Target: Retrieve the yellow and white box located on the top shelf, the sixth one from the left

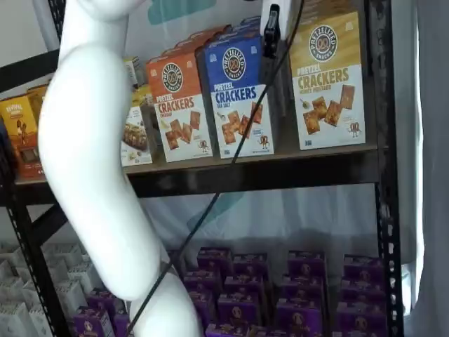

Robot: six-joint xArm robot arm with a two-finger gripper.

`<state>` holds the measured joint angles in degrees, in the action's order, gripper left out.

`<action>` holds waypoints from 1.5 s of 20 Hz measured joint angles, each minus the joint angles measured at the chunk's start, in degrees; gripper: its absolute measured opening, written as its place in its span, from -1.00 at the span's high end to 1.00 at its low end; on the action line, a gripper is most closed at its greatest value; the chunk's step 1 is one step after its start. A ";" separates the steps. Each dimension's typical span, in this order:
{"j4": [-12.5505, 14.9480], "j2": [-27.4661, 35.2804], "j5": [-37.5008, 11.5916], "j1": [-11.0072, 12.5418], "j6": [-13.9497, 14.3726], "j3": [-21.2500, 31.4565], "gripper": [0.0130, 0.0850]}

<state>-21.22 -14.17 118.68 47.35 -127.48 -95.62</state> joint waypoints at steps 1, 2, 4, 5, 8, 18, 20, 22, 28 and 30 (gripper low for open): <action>0.98 0.18 0.36 -0.51 0.00 -0.41 -1.00; 5.11 0.83 1.86 -2.89 0.15 -2.11 -1.00; 7.49 0.82 2.94 -4.36 0.64 -2.97 -1.00; 7.68 0.66 3.12 -4.58 0.86 -3.03 -1.00; 7.34 0.12 3.21 -4.82 1.37 -2.95 -1.00; -13.66 -5.73 -6.60 4.47 3.39 4.28 -1.00; -17.50 -8.26 -11.61 5.72 3.09 7.93 -1.00; -19.25 -10.14 -16.21 5.92 2.31 10.75 -1.00; -18.20 -12.20 -29.18 3.63 -2.11 15.56 -1.00; -16.12 -11.75 -32.18 2.33 -3.39 15.61 -1.00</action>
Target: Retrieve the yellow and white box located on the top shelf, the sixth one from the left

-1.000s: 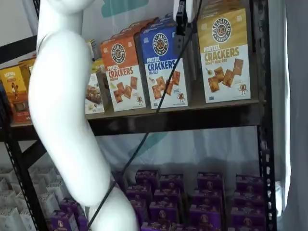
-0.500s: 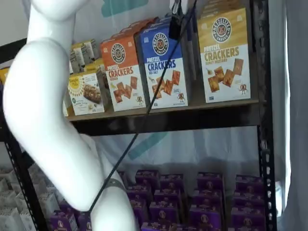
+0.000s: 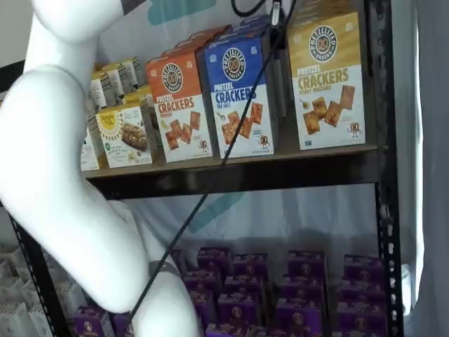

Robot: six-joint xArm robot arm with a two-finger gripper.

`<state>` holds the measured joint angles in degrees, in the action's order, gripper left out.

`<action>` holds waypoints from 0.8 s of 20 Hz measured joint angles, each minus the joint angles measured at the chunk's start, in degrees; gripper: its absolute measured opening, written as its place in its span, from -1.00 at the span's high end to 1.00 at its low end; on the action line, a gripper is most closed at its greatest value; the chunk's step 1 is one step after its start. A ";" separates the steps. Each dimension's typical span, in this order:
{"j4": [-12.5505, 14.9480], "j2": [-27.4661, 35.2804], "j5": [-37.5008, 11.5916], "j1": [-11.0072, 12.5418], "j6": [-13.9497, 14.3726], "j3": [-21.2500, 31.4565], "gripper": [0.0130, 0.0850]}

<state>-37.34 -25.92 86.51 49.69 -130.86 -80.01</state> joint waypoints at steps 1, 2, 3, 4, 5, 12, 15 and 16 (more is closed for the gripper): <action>0.63 0.18 -1.23 -0.48 -0.43 0.08 -1.00; 1.27 0.45 -2.19 -0.95 -0.71 0.07 -1.00; 2.05 0.86 -2.74 -1.45 -0.78 -0.22 -1.00; 2.94 1.37 -3.22 -2.03 -0.78 -0.60 -1.00; 3.72 1.84 -3.52 -2.53 -0.69 -0.97 -1.00; 7.49 5.32 -4.83 -5.36 0.52 -3.88 -1.00; 9.31 6.90 -4.97 -6.36 0.96 -5.36 -1.00; 9.90 7.37 -4.95 -6.64 1.10 -5.80 -1.00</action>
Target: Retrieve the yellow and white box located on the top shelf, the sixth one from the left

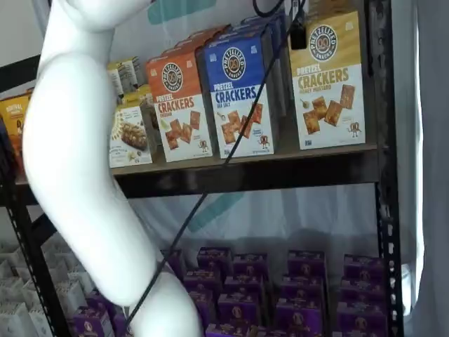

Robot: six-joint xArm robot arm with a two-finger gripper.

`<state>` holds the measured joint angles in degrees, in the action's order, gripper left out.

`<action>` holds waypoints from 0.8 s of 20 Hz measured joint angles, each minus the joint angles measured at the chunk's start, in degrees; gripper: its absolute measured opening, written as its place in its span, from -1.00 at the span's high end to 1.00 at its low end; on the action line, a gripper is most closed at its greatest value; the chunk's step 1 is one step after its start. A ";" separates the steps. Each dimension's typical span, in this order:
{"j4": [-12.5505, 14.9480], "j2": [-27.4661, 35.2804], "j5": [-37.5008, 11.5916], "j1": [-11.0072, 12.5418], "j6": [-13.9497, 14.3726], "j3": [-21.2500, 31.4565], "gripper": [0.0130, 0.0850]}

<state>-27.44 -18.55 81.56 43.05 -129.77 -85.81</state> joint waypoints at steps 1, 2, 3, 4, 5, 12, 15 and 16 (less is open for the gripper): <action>0.54 0.47 0.07 -0.26 0.15 -0.43 -1.00; 1.00 0.94 0.34 -0.46 0.35 -0.90 -1.00; 1.44 1.44 0.59 -0.68 0.56 -1.35 -1.00; 1.86 1.85 0.59 -0.94 0.70 -1.60 -1.00; 2.28 2.15 0.58 -1.13 0.77 -1.80 -1.00; 4.28 4.67 1.05 -2.04 1.30 -3.54 -1.00; 6.40 6.22 3.58 -2.56 2.12 -5.93 -1.00; 7.45 6.74 4.58 -2.81 2.40 -6.85 -1.00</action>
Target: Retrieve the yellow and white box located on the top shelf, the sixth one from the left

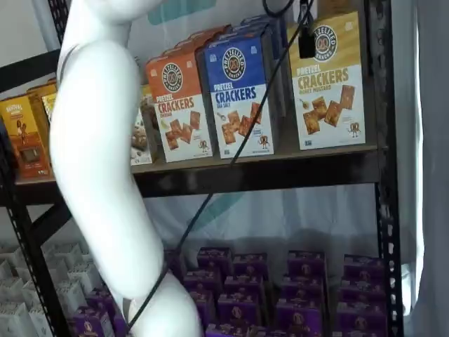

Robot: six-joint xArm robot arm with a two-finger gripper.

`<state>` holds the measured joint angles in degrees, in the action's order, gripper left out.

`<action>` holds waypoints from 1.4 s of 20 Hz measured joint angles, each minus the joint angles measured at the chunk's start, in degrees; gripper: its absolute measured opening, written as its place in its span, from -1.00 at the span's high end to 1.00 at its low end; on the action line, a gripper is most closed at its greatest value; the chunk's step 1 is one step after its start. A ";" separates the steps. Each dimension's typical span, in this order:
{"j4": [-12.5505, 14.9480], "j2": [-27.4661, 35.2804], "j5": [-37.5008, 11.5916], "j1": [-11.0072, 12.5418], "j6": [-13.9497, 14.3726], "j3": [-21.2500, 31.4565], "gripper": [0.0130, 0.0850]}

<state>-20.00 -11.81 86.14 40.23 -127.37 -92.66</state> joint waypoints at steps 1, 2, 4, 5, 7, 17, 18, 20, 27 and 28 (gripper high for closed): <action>1.18 0.49 0.94 -0.29 0.24 -0.91 -1.00; 2.22 0.84 1.60 -0.56 0.41 -1.56 -1.00; 4.06 1.50 2.80 -1.03 0.68 -2.72 -1.00; 4.93 1.99 3.71 -1.24 0.87 -3.56 -1.00; 6.47 3.12 5.76 -1.62 1.28 -5.47 -1.00; 9.75 6.74 12.26 -2.80 2.64 -12.04 -1.00; 9.93 6.91 12.70 -2.89 2.73 -12.43 -1.00; 10.07 6.76 12.66 -2.96 2.76 -12.33 -1.00; 11.09 4.83 10.00 -3.25 2.32 -9.49 -1.00; 11.21 4.57 9.59 -3.27 2.25 -9.07 -1.00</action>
<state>-8.79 -7.23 95.72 36.96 -125.12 -101.74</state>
